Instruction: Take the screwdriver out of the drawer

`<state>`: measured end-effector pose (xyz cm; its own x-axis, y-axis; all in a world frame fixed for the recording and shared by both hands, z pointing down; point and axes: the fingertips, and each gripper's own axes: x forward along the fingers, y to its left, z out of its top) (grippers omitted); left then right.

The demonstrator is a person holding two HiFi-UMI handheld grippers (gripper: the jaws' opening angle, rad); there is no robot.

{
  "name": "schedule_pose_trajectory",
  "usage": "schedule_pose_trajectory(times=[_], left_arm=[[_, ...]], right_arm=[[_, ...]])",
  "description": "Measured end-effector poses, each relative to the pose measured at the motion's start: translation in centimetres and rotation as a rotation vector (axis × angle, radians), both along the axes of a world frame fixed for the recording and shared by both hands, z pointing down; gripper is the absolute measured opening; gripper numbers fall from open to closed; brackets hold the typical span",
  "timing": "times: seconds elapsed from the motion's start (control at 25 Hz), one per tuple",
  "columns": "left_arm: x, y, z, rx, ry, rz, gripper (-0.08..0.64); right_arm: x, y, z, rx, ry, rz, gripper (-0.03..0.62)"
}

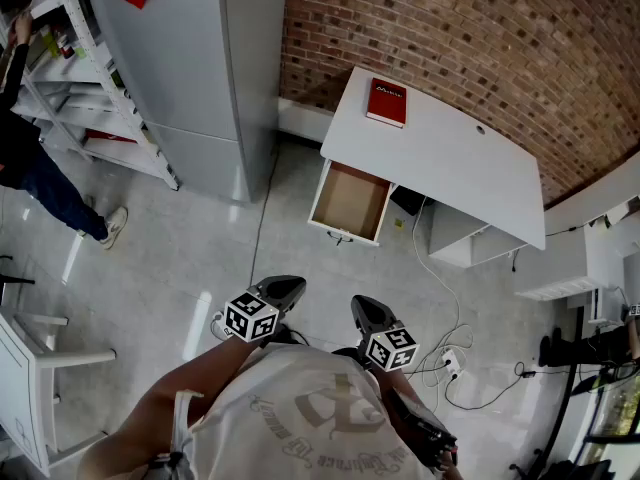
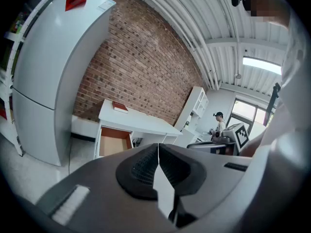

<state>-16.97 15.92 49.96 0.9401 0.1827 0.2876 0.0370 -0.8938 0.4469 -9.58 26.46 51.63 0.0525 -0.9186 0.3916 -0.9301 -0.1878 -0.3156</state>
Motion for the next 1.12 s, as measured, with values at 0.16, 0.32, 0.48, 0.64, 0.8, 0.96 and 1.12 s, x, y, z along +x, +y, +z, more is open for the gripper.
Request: schedule_pose_trajectory(times=[0.16, 0.32, 0.48, 0.64, 0.8, 0.96, 1.12], left_arm=[[0.2, 0.4, -1.0, 0.036, 0.012, -0.009, 0.011], [0.5, 1.4, -0.5, 0.039, 0.005, -0.007, 0.011], [0.6, 1.9, 0.0, 0.024, -0.015, -0.014, 0.011], [1.2, 2.3, -0.2, 0.041, -0.016, 0.006, 0.011], [1.2, 2.2, 0.2, 0.046, -0.025, 0.016, 0.011], [0.9, 1.4, 0.3, 0.04, -0.029, 0.009, 0.011], [0.4, 1.4, 0.7, 0.034, -0.032, 0.016, 0.011]], right_arm=[[0.4, 0.5, -1.3, 0.017, 0.021, 0.0, 0.006], [1.1, 1.7, -1.3, 0.026, 0.027, 0.014, 0.006], [1.1, 2.7, -0.9, 0.017, 0.02, 0.022, 0.006], [1.9, 3.3, -0.8, 0.018, 0.02, 0.049, 0.006], [2.2, 3.5, -0.5, 0.036, 0.008, 0.085, 0.006], [2.1, 2.9, -0.6, 0.032, 0.011, 0.089, 0.006], [1.9, 2.7, -0.3, 0.025, 0.003, 0.098, 0.006]])
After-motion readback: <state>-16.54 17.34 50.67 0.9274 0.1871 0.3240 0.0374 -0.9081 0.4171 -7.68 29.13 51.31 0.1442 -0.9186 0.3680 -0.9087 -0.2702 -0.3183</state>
